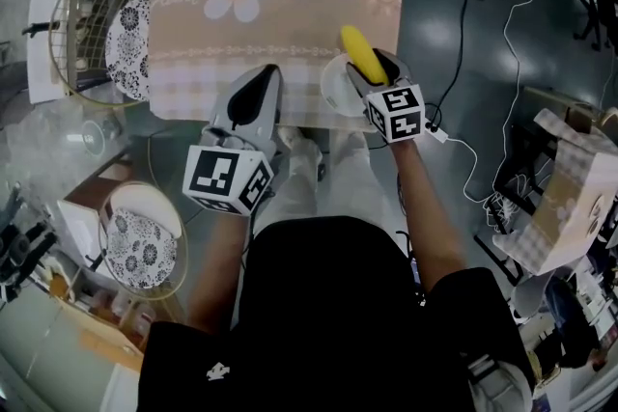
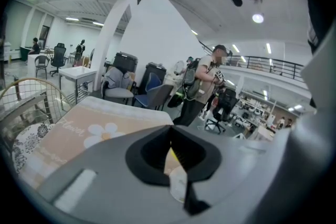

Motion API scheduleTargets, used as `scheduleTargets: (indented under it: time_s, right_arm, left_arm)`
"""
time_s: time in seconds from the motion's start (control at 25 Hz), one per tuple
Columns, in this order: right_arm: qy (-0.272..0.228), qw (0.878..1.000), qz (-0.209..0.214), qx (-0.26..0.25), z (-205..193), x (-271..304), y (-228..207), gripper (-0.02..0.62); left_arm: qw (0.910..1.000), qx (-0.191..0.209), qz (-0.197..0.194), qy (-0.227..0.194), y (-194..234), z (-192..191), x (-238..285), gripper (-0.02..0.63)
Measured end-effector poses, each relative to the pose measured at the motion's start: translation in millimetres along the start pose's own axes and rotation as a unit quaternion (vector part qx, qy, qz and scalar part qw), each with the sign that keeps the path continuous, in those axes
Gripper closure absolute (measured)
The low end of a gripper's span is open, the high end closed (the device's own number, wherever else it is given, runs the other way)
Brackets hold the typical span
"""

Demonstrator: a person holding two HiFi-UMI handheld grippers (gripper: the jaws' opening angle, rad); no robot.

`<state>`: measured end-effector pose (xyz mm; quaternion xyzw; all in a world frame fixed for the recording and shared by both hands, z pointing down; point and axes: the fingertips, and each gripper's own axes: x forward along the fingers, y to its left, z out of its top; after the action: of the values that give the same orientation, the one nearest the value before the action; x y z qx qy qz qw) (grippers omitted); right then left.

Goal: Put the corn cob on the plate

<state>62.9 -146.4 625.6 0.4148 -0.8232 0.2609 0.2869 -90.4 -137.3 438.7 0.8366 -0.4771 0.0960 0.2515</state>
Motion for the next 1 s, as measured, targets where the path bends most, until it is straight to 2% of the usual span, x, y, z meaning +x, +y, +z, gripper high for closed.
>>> scheduleTargets:
  time_s: [0.44,1.0]
  right_arm:
    - [0.018,1.0,0.01,-0.001,-36,1,19,0.336]
    - [0.04,0.999,0.011,-0.007,-59,14,26,0.336]
  left_arm:
    - [0.9997,0.014,0.013,0.013,-2,-21,-21,0.597]
    - [0.9997,0.005,0.017,0.018,-7,-36,-31,0.598]
